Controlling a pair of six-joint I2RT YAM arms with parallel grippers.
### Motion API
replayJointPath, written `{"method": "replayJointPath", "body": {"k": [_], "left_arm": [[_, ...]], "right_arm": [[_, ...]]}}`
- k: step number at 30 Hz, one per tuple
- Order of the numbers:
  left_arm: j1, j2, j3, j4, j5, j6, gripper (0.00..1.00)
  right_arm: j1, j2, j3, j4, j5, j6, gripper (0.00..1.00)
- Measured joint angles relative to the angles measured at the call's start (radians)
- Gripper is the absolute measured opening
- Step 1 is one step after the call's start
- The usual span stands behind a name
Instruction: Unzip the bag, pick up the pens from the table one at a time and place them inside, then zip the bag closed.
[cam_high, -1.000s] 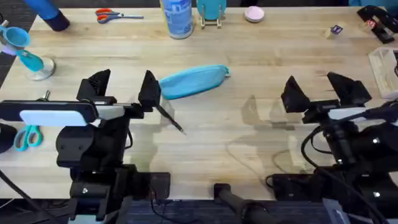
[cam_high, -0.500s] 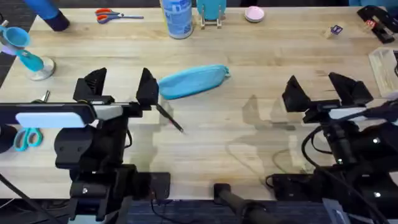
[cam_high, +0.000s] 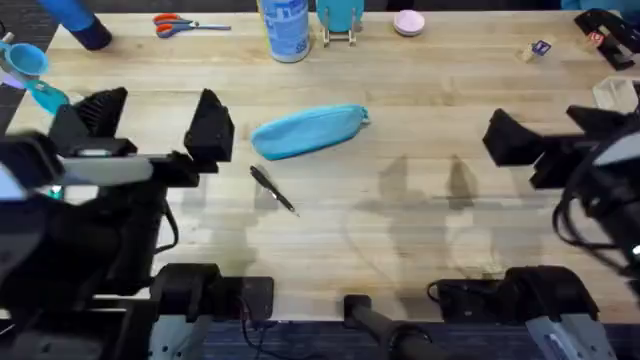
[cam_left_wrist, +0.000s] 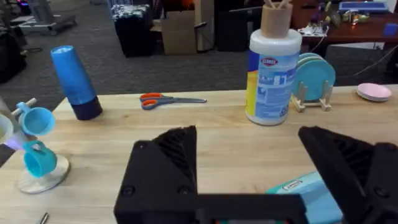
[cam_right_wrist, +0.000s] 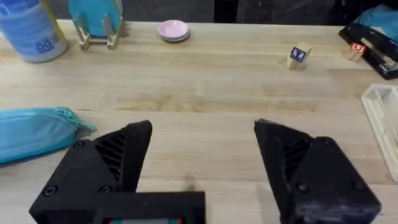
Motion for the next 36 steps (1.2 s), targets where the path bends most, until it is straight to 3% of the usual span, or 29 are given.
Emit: {"method": "replayJointPath", "body": {"k": [9, 14, 18, 23, 29, 36], "left_arm": [[0.0, 0.225, 0.165, -0.089, 0.014, 0.006, 0.995], [0.0, 0.336, 0.27, -0.182, 0.061, 0.05, 0.995], [0.0, 0.418, 0.347, -0.254, 0.089, 0.097, 0.993], [0.0, 0.478, 0.39, -0.263, 0.12, 0.129, 0.994], [0.0, 0.48, 0.398, -0.313, 0.195, 0.267, 0.993], [0.0, 0.48, 0.398, -0.343, 0.365, 0.467, 0.993]], "right_arm": [[0.0, 0.333, 0.236, -0.035, -0.105, 0.0, 0.996], [0.0, 0.489, 0.348, -0.114, -0.169, 0.001, 0.996], [0.0, 0.581, 0.413, -0.139, -0.217, 0.001, 0.996], [0.0, 0.628, 0.437, -0.139, -0.246, 0.001, 0.996], [0.0, 0.629, 0.438, -0.14, -0.257, 0.001, 0.996], [0.0, 0.629, 0.438, -0.14, -0.26, 0.001, 0.996]]}}
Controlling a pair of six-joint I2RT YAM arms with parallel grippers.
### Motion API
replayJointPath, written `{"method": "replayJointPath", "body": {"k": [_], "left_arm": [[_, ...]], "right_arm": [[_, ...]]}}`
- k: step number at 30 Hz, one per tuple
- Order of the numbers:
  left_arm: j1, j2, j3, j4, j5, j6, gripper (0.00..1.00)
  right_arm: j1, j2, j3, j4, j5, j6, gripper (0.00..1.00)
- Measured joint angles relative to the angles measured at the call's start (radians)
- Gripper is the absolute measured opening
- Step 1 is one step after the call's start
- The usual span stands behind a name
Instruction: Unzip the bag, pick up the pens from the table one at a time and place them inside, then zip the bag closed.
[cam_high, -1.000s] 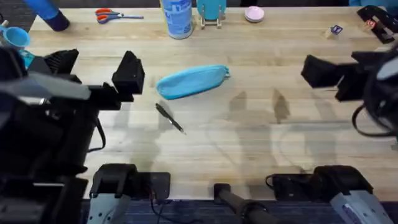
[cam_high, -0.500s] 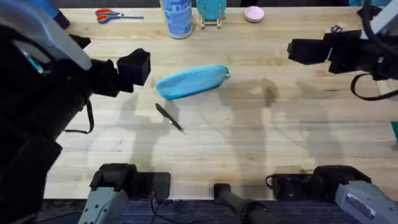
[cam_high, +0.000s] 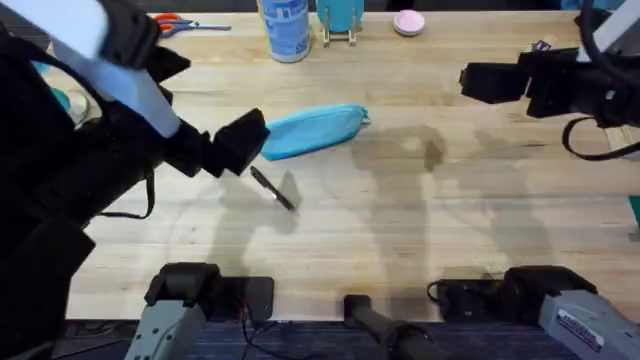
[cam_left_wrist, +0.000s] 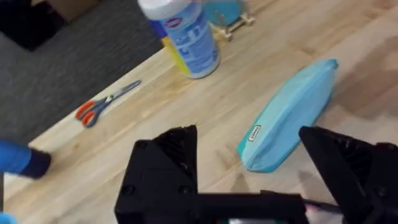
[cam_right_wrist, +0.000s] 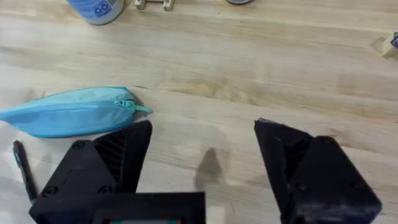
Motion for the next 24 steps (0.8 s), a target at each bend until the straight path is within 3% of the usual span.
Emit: {"method": "replayJointPath", "body": {"k": [5, 17, 24], "left_arm": [[0.0, 0.0, 0.0, -0.012, 0.048, 0.058, 0.993], [0.0, 0.0, 0.0, -0.017, 0.042, 0.088, 0.995], [0.01, 0.004, 0.0, -0.102, 0.027, 0.178, 0.992]], "right_arm": [[0.0, 0.0, 0.0, 0.0, -0.002, 0.0, 0.996], [0.0, 0.0, 0.0, 0.0, -0.002, 0.0, 0.996], [0.0, 0.0, 0.0, 0.0, -0.002, 0.0, 0.996]]}}
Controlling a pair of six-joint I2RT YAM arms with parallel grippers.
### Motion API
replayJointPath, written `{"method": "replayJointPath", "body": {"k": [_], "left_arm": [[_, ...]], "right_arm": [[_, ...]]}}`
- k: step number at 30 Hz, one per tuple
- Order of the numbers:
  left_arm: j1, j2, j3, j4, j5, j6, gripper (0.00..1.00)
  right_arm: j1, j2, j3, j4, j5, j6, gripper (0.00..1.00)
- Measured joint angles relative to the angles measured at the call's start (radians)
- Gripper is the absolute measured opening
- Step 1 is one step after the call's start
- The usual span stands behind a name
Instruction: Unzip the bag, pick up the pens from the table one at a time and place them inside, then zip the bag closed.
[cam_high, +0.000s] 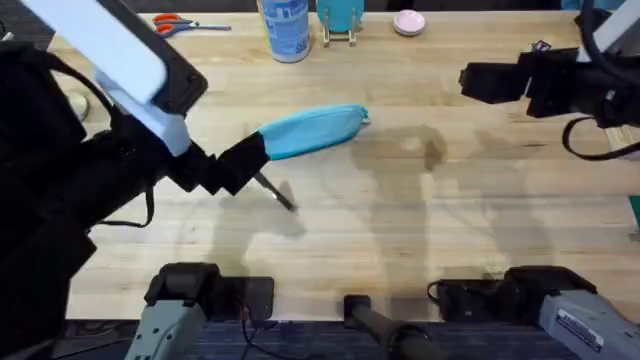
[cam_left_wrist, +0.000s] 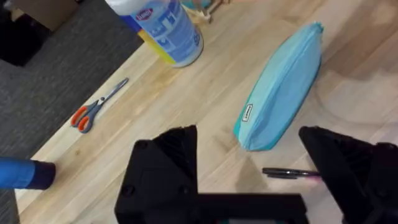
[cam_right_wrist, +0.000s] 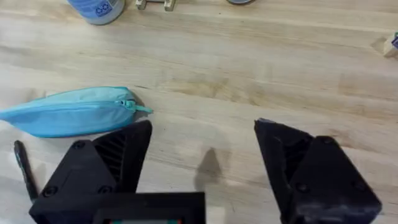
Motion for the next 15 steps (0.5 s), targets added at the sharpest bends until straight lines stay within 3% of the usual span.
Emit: {"method": "replayJointPath", "body": {"k": [7, 11, 15], "left_arm": [[0.087, 0.015, 0.0, -0.005, 0.001, 0.078, 0.992], [0.165, 0.025, 0.0, -0.006, 0.009, 0.103, 0.991], [0.257, 0.095, 0.001, -0.007, 0.067, 0.148, 0.991]], "right_arm": [[0.0, 0.0, 0.0, 0.0, 0.0, 0.0, 0.996], [0.0, 0.0, 0.0, 0.0, 0.0, 0.0, 0.996], [0.0, 0.0, 0.0, 0.0, 0.0, 0.0, 0.996]]}}
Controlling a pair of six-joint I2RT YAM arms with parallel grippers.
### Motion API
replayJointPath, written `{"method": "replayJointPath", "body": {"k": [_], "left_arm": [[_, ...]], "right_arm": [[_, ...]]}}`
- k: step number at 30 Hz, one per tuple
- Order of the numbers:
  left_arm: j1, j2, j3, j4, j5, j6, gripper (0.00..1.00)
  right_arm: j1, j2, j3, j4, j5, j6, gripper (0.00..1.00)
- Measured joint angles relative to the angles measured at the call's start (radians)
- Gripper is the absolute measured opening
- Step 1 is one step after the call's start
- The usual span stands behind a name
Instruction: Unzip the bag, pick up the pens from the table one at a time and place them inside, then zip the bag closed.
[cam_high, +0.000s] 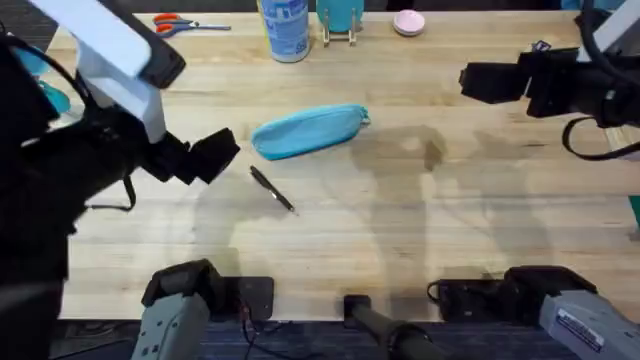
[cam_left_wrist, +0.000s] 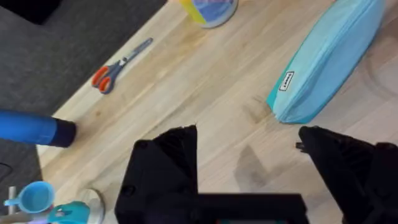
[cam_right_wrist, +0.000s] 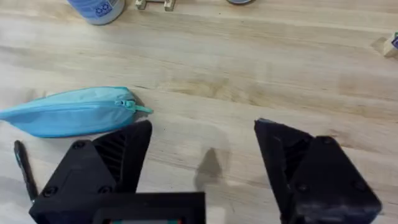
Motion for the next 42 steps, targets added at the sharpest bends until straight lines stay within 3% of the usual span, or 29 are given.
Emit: {"method": "replayJointPath", "body": {"k": [7, 18, 28, 34, 42], "left_arm": [[0.092, 0.185, 0.0, 0.0, 0.15, 0.147, 0.992], [0.104, 0.425, 0.0, 0.014, 0.278, 0.354, 0.992], [0.104, 0.582, 0.0, 0.099, 0.31, 0.397, 0.993], [0.102, 0.6, 0.0, 0.097, 0.378, 0.401, 0.993], [0.071, 0.634, 0.0, 0.109, 0.41, 0.404, 0.993]], "right_arm": [[0.0, 0.0, 0.0, 0.0, 0.0, 0.0, 0.996], [0.0, 0.0, 0.0, -0.001, 0.0, 0.0, 0.996], [0.0, 0.0, 0.0, -0.036, 0.0, 0.0, 0.997], [0.0, 0.0, 0.0, -0.037, 0.0, 0.0, 0.996], [0.0, 0.0, 0.0, -0.037, 0.0, 0.0, 0.997]]}}
